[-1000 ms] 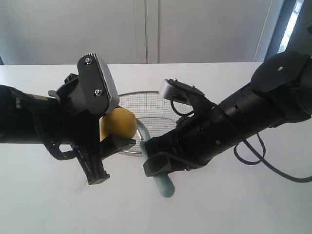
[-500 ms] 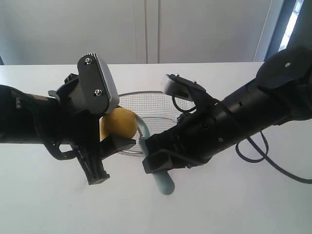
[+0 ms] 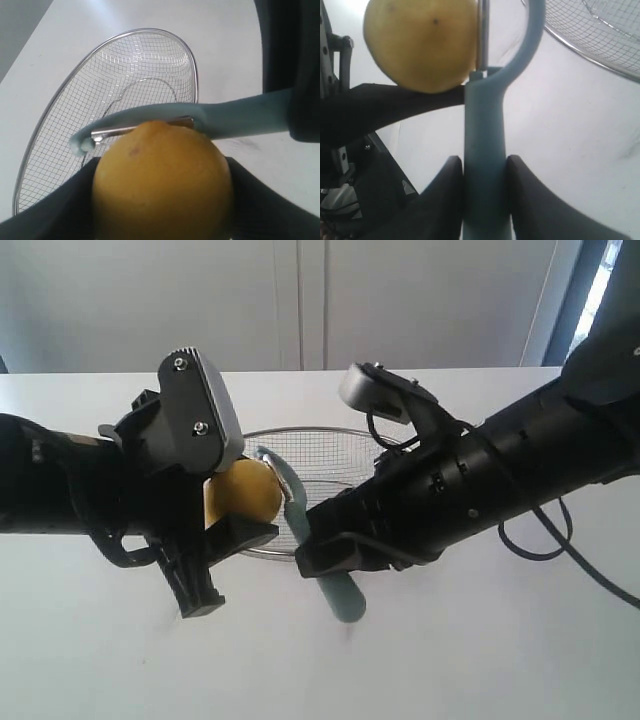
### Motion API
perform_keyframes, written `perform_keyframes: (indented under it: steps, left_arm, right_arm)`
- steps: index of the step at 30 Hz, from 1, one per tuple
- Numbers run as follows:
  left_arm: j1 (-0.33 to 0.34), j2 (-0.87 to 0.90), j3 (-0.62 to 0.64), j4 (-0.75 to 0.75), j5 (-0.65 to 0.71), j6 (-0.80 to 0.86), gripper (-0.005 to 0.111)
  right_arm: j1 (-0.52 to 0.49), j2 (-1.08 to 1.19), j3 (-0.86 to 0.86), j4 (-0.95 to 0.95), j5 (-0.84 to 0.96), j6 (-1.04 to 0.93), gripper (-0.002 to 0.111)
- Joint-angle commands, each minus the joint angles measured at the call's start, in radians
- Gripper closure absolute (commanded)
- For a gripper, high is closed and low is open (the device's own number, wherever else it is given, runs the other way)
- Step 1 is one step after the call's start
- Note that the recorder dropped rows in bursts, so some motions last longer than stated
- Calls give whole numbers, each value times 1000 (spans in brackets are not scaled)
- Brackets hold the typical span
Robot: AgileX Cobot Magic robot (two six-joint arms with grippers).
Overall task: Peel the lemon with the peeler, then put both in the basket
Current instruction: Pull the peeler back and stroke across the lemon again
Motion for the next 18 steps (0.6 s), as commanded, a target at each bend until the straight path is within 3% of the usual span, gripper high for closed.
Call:
perform_keyframes:
  steps: [1, 11, 18]
  left_arm:
    - [-6, -4, 3, -22, 7, -1, 107]
    - [-6, -4, 3, -22, 7, -1, 107]
    - [-6, -4, 3, -22, 13, -1, 107]
  right_arm:
    - [-1, -39, 1, -5, 6, -13, 108]
    - [-3, -160, 1, -35, 15, -3, 108]
    - [-3, -267, 1, -233, 13, 179, 108]
